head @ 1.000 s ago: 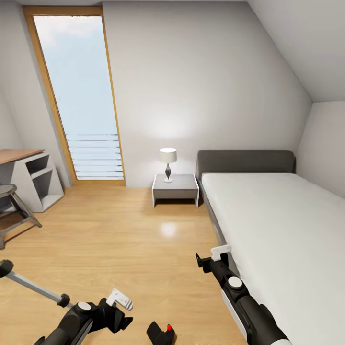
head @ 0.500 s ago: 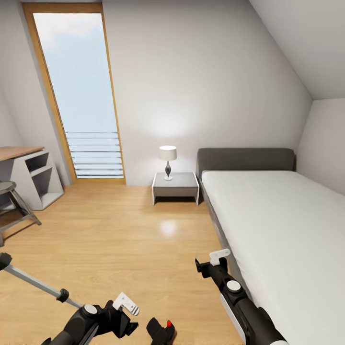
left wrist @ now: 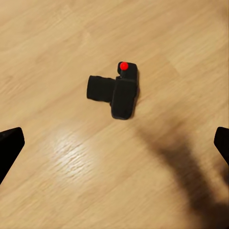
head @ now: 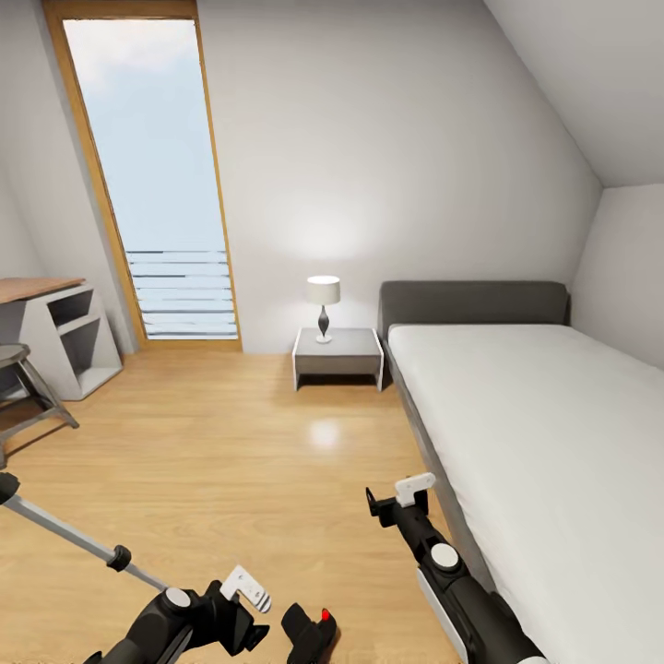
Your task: Attach the digital camera to the camera tripod in the bedroom.
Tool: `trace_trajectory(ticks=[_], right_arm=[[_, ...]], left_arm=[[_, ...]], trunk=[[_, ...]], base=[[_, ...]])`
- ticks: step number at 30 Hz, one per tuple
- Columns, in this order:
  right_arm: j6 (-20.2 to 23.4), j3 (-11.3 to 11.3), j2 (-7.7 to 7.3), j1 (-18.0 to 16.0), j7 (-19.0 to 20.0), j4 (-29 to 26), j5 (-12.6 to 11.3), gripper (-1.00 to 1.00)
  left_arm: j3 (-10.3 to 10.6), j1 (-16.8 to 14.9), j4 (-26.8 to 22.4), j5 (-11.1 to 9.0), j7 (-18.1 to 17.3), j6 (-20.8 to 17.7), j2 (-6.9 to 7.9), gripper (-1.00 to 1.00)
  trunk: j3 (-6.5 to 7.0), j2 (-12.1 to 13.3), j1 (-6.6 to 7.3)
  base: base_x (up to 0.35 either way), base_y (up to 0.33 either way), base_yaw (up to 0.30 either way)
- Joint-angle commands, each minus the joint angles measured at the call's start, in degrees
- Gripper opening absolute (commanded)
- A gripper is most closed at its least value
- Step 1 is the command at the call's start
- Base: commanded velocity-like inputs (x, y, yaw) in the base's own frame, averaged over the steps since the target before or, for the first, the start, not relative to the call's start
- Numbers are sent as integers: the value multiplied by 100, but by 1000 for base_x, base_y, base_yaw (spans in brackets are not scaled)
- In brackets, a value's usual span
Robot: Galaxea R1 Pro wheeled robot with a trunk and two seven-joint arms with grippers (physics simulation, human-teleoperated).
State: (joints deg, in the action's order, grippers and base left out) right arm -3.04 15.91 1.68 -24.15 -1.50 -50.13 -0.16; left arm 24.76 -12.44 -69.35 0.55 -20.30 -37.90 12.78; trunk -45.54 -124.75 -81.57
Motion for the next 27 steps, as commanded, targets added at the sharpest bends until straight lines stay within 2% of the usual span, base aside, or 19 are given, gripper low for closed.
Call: trace_trajectory(ticks=[1,7,27], right_arm=[[-48,45,-1,-4,-16,3,-2,100],[-148,221,-1,-5,-17,3,-2,100],[-162,275,-1,-2,-17,3,-2,100]], left_arm=[[11,-5,-7,7,-13,-25,2,100],[33,-5,1,7,-12,-27,-6,100],[31,-5,1,7,-9,-25,-17,100]], trunk=[[-24,-44,-22],[-132,-285,-153],[-491,-1087,-593]], base=[[0,0,0],[0,0,0],[0,0,0]])
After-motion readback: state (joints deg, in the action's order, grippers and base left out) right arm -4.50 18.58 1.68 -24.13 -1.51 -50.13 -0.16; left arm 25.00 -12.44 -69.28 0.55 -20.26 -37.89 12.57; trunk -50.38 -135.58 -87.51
